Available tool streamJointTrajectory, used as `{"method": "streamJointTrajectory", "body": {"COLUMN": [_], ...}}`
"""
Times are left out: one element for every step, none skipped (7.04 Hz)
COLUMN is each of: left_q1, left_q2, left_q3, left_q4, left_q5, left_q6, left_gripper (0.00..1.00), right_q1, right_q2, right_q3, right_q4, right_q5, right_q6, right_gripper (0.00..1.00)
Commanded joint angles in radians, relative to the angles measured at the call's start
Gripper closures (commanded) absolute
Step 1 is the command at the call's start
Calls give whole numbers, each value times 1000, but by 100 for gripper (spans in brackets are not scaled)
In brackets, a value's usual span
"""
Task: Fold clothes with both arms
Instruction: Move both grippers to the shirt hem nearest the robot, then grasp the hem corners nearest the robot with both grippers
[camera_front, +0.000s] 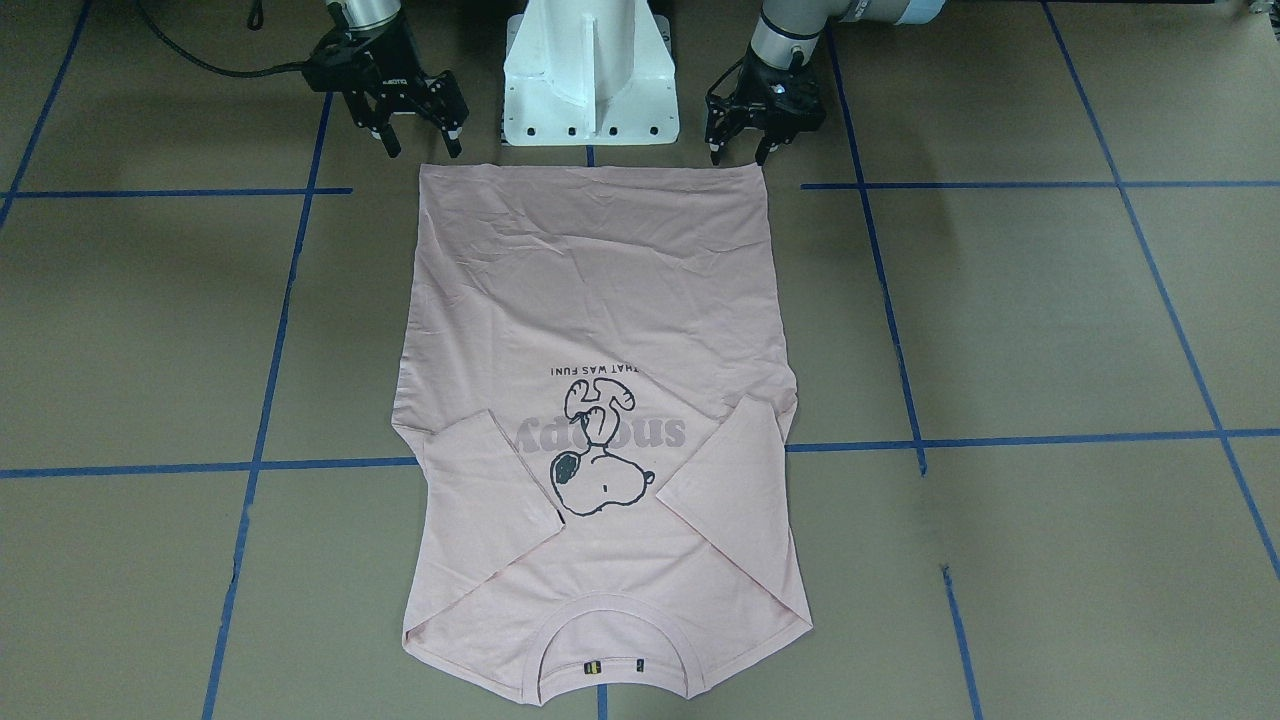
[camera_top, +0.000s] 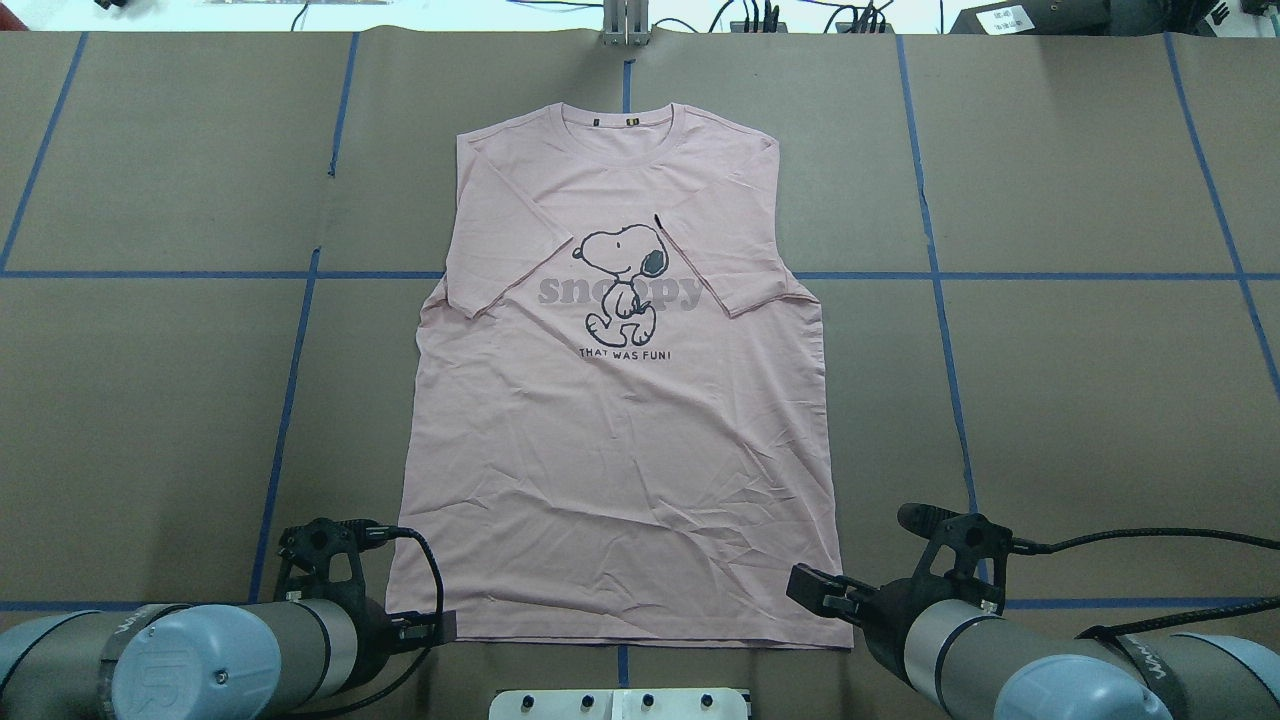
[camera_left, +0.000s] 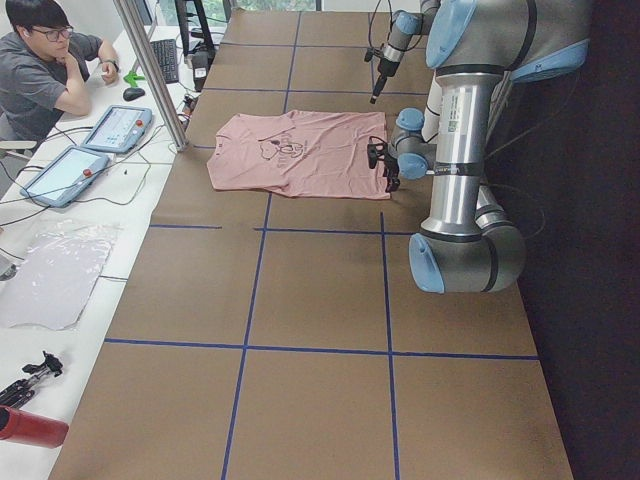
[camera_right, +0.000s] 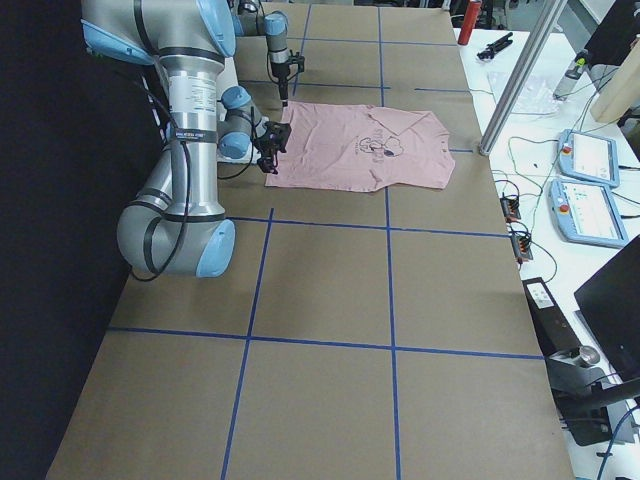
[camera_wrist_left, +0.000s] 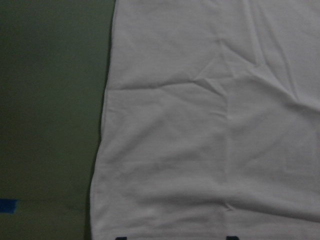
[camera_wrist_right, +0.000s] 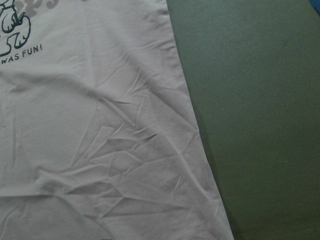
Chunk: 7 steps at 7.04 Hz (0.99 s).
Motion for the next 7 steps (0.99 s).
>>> {"method": "streamJointTrajectory", "body": {"left_q1": [-2,-2,0,1,3,6,9], "left_q2": [41,41,40,38,37,35,34], "left_q3": [-11,-13,-10,-4,4,4,4], "left_q4": [0,1,1,1,1,1,1], "left_q5": [-1,-1,-2,-2,-2,-2,-2], "left_q6": [7,7,7,7,7,7,7], "left_gripper": [28,28,35,41,41,41,41], "right_q1": [1,1,1,1,1,1,1], "right_q2": [0,-2,-2,-2,-2,-2,-2], "right_q3": [4,4,4,4,4,3,3], "right_q4": [0,0,0,0,-2,-2,-3], "right_q5": [-1,-1,-7,-10,-10,-10,-10], "right_q6": [0,0,0,0,0,0,0], "right_gripper": [5,5,5,5,5,5,5]}}
